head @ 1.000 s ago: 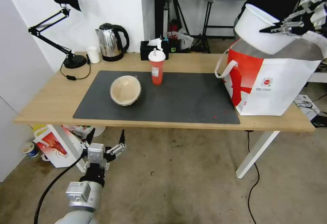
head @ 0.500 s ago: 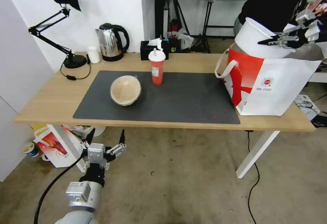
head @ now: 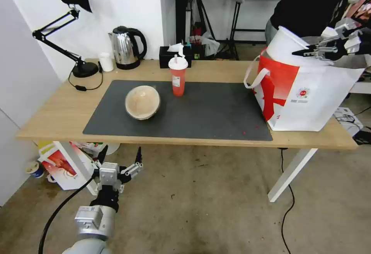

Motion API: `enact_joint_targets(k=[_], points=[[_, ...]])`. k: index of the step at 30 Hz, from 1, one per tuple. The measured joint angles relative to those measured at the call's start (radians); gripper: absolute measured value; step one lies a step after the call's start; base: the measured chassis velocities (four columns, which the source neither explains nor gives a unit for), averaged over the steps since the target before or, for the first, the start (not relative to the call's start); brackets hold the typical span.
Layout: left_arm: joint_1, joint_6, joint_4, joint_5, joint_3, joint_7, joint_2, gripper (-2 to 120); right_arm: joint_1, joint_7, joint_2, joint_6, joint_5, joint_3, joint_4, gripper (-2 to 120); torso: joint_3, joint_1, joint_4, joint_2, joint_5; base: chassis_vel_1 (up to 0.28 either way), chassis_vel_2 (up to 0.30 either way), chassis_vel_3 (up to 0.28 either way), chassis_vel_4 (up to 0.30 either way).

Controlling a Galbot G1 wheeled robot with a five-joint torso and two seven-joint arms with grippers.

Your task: Pick up the trash from the table and place it into the takeout bag.

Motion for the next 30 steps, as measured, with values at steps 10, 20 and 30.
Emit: enact_joint_targets(k=[10, 20, 30], points=[[0.0, 0.0, 0.0, 0.0, 0.0, 0.0, 0.0, 100, 0.009, -0.001, 0.003, 0.001, -0.015, 0.004, 0.001, 64, 0.0, 0.0, 0.0, 0.0, 0.0, 0.0, 0.0, 0.0, 0.0], [0.0, 0.0, 0.0, 0.0, 0.0, 0.0, 0.0, 100, 0.013, 0.003, 0.036, 0.012, -0.023, 0.017, -0.024, 99, 0.0, 0.0, -0.0001, 0.0, 0.0, 0.0, 0.0, 0.0, 0.0], [0.0, 0.0, 0.0, 0.0, 0.0, 0.0, 0.0, 100, -0.108, 0.369, 0.049, 0.073, 0.164, 0.259, 0.106, 100, 0.0, 0.0, -0.0004, 0.0, 0.0, 0.0, 0.0, 0.0, 0.0]])
